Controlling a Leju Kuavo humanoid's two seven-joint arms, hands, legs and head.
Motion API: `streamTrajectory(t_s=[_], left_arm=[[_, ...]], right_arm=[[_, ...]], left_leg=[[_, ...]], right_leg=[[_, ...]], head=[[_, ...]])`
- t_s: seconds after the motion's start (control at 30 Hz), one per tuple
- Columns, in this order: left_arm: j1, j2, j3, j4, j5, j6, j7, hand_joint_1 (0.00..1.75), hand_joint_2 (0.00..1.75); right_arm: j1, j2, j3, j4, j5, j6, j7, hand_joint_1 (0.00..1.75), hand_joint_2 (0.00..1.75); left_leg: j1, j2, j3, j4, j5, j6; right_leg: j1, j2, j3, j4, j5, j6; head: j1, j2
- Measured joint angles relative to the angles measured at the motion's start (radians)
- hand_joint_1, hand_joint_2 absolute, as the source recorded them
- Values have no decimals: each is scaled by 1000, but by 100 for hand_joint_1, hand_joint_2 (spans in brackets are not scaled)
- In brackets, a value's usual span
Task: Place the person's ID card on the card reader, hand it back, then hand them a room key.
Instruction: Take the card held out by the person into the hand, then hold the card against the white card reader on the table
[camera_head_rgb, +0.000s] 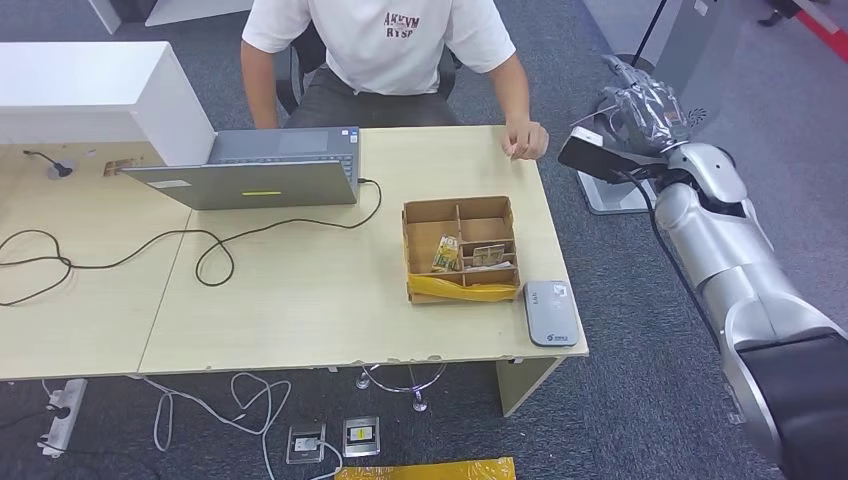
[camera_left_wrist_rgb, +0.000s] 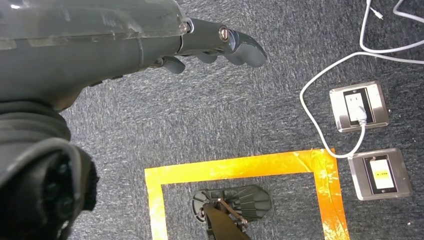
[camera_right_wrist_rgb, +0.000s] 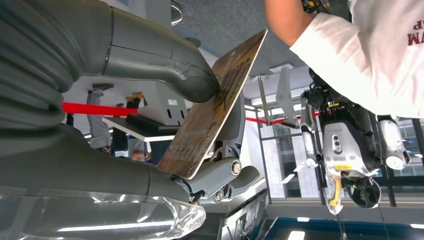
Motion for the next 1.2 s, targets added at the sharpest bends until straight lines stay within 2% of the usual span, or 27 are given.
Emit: streamTrajectory(t_s=[0.2,0.4,0.6,0.8,1.2], left_arm=[[1,0,0,0,14,1,0,0,0],[2,0,0,0,37,3,3,0,0],[4,1,0,0,46,3,11,0,0],[4,6,0,0,48,3,11,0,0],[4,8,0,0,62,3,11,0,0]], right_arm=[[22,-11,8,1,0,50,10,175,175],[131,-50,17,-36,-4,99,42,175,175],[244,-91,31,-90,-26,97,70,175,175],[316,-117,41,-133,-36,80,86,175,175],[395,-130,59,-236,-18,88,108,175,175]], left_leg=[[0,0,0,0,0,0],[0,0,0,0,0,0],[0,0,0,0,0,0],[0,0,0,0,0,0],[0,1,0,0,0,0]], right_leg=[[0,0,0,0,0,0],[0,0,0,-1,0,0],[0,1,0,-1,0,0],[0,1,0,-1,0,0],[0,2,0,-1,0,0]], head=[[0,0],[0,0],[0,0],[0,0],[0,0]])
